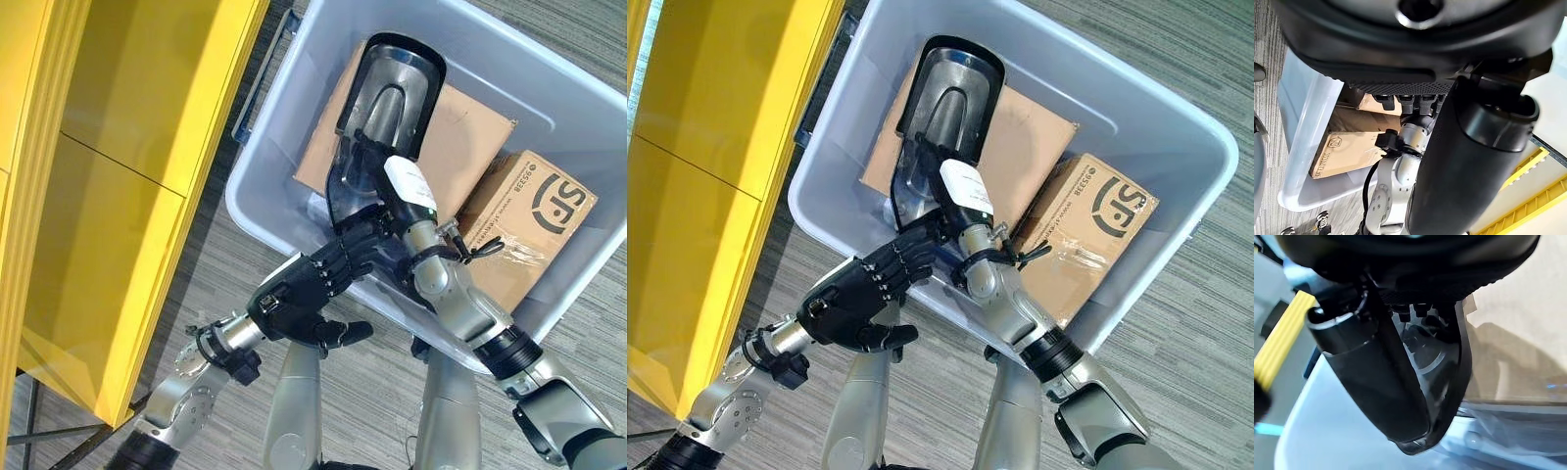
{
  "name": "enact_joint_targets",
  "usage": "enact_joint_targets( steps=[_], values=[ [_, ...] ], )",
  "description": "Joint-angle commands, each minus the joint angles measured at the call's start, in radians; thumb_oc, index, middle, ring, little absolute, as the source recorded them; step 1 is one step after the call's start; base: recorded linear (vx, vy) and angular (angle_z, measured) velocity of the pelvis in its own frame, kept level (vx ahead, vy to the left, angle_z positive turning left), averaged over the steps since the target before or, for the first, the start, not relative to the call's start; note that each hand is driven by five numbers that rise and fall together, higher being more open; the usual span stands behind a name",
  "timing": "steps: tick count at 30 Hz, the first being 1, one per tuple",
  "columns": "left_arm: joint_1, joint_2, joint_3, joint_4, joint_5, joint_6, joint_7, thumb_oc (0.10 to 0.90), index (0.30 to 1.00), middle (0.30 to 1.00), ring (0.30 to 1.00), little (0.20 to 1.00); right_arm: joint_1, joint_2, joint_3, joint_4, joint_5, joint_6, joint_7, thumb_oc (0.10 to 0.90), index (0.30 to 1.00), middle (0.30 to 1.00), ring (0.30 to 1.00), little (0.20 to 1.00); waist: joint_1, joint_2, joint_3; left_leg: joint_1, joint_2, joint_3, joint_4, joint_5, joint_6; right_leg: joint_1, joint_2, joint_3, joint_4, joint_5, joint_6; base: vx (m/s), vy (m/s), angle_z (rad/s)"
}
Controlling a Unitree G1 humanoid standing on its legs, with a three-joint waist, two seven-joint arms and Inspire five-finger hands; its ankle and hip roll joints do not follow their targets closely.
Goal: Move parts from the plastic box to the shelf.
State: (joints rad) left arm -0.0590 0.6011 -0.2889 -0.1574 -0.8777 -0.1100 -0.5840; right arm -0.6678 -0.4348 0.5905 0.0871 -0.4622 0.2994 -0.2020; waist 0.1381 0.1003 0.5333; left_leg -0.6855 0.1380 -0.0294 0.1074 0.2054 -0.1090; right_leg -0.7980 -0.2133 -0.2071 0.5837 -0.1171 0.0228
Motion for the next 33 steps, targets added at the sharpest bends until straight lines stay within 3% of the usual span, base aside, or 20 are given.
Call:
enact_joint_targets(
  steps=[1, 2, 5, 6, 12, 17, 18, 20, 21, 33],
  values=[
    [0.0, -0.049, -0.025, -0.11, -0.004, -0.068, -0.065, 0.9, 1.0, 1.0, 1.0, 1.0, -0.041, 0.002, 0.043, -0.009, -0.13, 0.024, 0.045, 0.9, 1.0, 1.0, 1.0, 1.0, -0.002, 0.057, -0.013, -0.001, -0.007, 0.073, -0.013, -0.071, 0.049, 0.077, 0.051, 0.038, -0.084, -0.023, 0.014, 0.06, -0.005, 0.0],
    [0.009, -0.048, -0.031, -0.108, -0.005, -0.068, -0.066, 0.9, 1.0, 1.0, 1.0, 1.0, -0.03, 0.003, 0.045, -0.005, -0.135, 0.028, 0.049, 0.9, 1.0, 1.0, 1.0, 1.0, -0.007, 0.052, -0.013, 0.028, -0.016, 0.069, -0.012, -0.094, 0.043, 0.103, 0.044, 0.047, -0.077, -0.048, 0.021, 0.06, -0.008, 0.01],
    [0.006, -0.03, -0.008, -0.11, -0.014, -0.055, -0.09, 0.9, 1.0, 1.0, 1.0, 1.0, -0.051, -0.035, 0.047, 0.051, -0.241, 0.069, 0.093, 0.9, 1.0, 1.0, 1.0, 1.0, 0.005, 0.051, -0.013, 0.004, -0.01, 0.065, -0.01, -0.073, 0.051, 0.092, 0.043, 0.026, -0.088, -0.023, 0.018, -0.02, -0.03, 0.02],
    [0.019, -0.023, -0.008, -0.109, -0.02, -0.052, -0.098, 0.9, 1.0, 1.0, 1.0, 1.0, -0.039, -0.053, 0.045, 0.065, -0.255, 0.069, 0.104, 0.9, 1.0, 1.0, 1.0, 1.0, 0.001, 0.044, -0.013, 0.034, -0.017, 0.06, -0.009, -0.098, 0.045, 0.121, 0.035, 0.032, -0.082, -0.049, 0.027, 0.06, -0.074, 0.06],
    [0.027, 0.017, 0.035, -0.125, -0.039, -0.028, -0.106, 0.9, 1.0, 1.0, 1.0, 1.0, -0.048, -0.192, 0.025, 0.097, -0.395, 0.042, 0.211, 0.9, 1.0, 1.0, 1.0, 1.0, -0.001, 0.018, -0.013, 0.036, -0.006, 0.055, -0.001, -0.098, 0.046, 0.139, 0.035, 0.019, -0.091, -0.04, 0.035, 0.01, -0.05, 0.06],
    [0.043, 0.051, 0.085, -0.154, -0.051, -0.01, -0.096, 0.9, 1.0, 1.0, 1.0, 1.0, -0.041, -0.332, -0.02, 0.065, -0.418, 0.037, 0.272, 0.9, 1.0, 1.0, 1.0, 1.0, -0.009, -0.01, -0.013, 0.017, 0.014, 0.061, 0.002, -0.076, 0.051, 0.131, 0.045, 0.006, -0.099, -0.016, 0.031, -0.04, -0.033, 0.07],
    [0.055, 0.065, 0.104, -0.167, -0.058, -0.003, -0.091, 0.9, 1.0, 1.0, 1.0, 1.0, -0.027, -0.39, -0.053, 0.047, -0.424, 0.04, 0.291, 0.9, 1.0, 1.0, 1.0, 1.0, -0.015, -0.022, -0.013, 0.023, 0.019, 0.065, 0.002, -0.076, 0.051, 0.138, 0.047, 0.008, -0.101, -0.015, 0.033, -0.01, -0.04, -0.02],
    [0.068, 0.074, 0.11, -0.174, -0.063, 0.003, -0.089, 0.9, 1.0, 1.0, 1.0, 1.0, -0.017, -0.417, -0.069, 0.042, -0.427, 0.039, 0.299, 0.9, 1.0, 1.0, 1.0, 1.0, -0.021, -0.033, -0.013, 0.048, 0.015, 0.06, 0.004, -0.099, 0.044, 0.163, 0.044, 0.018, -0.095, -0.038, 0.04, 0.02, -0.037, -0.05],
    [0.071, 0.091, 0.135, -0.185, -0.078, 0.01, -0.091, 0.9, 1.0, 1.0, 1.0, 1.0, -0.026, -0.468, -0.111, 0.029, -0.447, 0.035, 0.317, 0.9, 1.0, 1.0, 1.0, 1.0, -0.02, -0.039, -0.013, 0.026, 0.023, 0.067, 0.008, -0.078, 0.051, 0.148, 0.05, 0.006, -0.101, -0.016, 0.034, -0.02, -0.034, -0.04],
    [0.115, 0.134, 0.193, -0.207, -0.124, 0.015, -0.109, 0.9, 1.0, 1.0, 1.0, 1.0, 0.003, -0.587, -0.237, 0.007, -0.389, 0.039, 0.308, 0.9, 1.0, 1.0, 1.0, 1.0, -0.027, -0.054, -0.013, 0.029, 0.025, 0.072, 0.019, -0.083, 0.051, 0.167, 0.057, 0.0, -0.102, -0.023, 0.035, -0.01, -0.002, 0.0]
  ],
)
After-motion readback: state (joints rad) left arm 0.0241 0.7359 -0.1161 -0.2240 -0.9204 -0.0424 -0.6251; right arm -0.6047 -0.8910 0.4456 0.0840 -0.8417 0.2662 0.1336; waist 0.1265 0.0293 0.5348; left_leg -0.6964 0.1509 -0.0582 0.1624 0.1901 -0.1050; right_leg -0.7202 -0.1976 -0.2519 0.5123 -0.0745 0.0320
